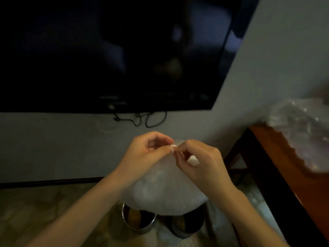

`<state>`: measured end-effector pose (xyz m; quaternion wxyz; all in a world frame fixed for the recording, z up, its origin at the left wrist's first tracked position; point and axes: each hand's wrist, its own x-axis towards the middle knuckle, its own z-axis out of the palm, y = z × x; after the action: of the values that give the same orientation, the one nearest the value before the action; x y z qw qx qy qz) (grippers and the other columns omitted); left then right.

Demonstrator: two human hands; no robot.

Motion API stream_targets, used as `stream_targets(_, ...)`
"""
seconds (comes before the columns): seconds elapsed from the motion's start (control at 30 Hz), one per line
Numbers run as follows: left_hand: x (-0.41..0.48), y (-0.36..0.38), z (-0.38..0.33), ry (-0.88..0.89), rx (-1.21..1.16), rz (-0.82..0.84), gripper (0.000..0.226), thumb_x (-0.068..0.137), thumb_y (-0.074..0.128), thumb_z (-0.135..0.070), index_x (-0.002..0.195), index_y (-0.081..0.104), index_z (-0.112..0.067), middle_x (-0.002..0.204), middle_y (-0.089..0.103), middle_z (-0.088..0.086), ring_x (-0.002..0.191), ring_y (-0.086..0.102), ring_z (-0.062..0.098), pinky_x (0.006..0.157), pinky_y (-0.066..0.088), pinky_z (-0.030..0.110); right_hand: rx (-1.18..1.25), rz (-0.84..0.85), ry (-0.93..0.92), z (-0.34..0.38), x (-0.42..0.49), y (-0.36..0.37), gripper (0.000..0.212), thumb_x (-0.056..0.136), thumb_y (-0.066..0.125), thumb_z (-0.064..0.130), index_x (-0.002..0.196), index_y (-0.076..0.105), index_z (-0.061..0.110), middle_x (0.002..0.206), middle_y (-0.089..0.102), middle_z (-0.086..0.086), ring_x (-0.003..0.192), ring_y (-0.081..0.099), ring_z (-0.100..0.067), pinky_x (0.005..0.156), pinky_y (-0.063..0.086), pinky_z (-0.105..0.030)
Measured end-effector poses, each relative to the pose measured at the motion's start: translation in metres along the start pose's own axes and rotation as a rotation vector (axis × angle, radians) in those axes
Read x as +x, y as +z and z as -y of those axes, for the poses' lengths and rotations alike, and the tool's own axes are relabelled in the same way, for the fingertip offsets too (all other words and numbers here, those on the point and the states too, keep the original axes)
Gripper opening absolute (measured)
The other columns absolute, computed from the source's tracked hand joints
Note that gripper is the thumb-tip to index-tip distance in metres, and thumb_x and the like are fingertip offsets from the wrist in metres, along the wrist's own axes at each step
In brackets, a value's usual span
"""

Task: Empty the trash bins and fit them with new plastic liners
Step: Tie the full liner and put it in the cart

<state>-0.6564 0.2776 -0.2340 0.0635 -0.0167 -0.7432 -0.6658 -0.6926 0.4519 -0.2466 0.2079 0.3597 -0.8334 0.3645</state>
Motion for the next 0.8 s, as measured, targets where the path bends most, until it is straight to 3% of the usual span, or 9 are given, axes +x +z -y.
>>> stream_targets(0.17,-0.054,-0.082,-0.115,-0.025,-0.023,-0.213,0.018,0.077,0.076,-0.011,0.091,0.072,-0.022,0.090,0.075,0.003,0.089,0.071,0.014,0.077,0.054,0.020,0.264,0.249,0.027,0.119,0.094,-0.029,0.007,0.087,0.064,0.034,0.087,0.063,0.026,0.076,0.065,0.010,0.071,0.064,-0.010,0.061,0.053,-0.038)
stream_targets(0.33,-0.139,-0.151,-0.186,0.051,0.385,-0.490,0.025,0.081,0.071,0.006,0.087,0.067,-0.018,0.080,0.070,-0.009,0.075,0.067,0.005,0.071,0.050,0.018,0.361,0.453,-0.137,0.234,0.137,-0.008,0.010,0.088,0.067,0.027,0.091,0.057,0.026,0.075,0.061,0.011,0.074,0.061,-0.008,0.065,0.050,-0.037)
stream_targets(0.57,-0.292,-0.252,-0.223,0.000,0.547,-0.878,0.013,0.080,0.068,-0.006,0.083,0.063,-0.018,0.075,0.065,0.002,0.071,0.063,0.021,0.070,0.052,0.047,0.772,0.718,-0.203,0.400,0.116,0.065,0.012,0.091,0.066,0.024,0.101,0.064,0.029,0.091,0.067,0.017,0.087,0.066,-0.004,0.072,0.053,-0.020)
stream_targets(0.63,-0.321,-0.282,-0.228,0.021,0.578,-0.918,0.015,0.081,0.068,-0.007,0.084,0.062,-0.021,0.078,0.063,0.000,0.073,0.063,0.018,0.069,0.053,0.045,0.873,0.767,-0.169,0.438,0.117,0.086,0.013,0.090,0.069,0.018,0.100,0.068,0.026,0.092,0.070,0.014,0.088,0.068,-0.007,0.075,0.055,-0.021)
stream_targets(0.8,-0.361,-0.364,-0.242,0.087,0.661,-1.029,0.016,0.085,0.067,-0.005,0.088,0.059,-0.019,0.083,0.060,-0.003,0.077,0.060,0.017,0.067,0.051,0.028,0.970,0.730,-0.100,0.533,0.137,0.140,0.004,0.088,0.074,0.015,0.091,0.073,0.018,0.086,0.073,0.001,0.082,0.071,-0.015,0.076,0.059,-0.039)
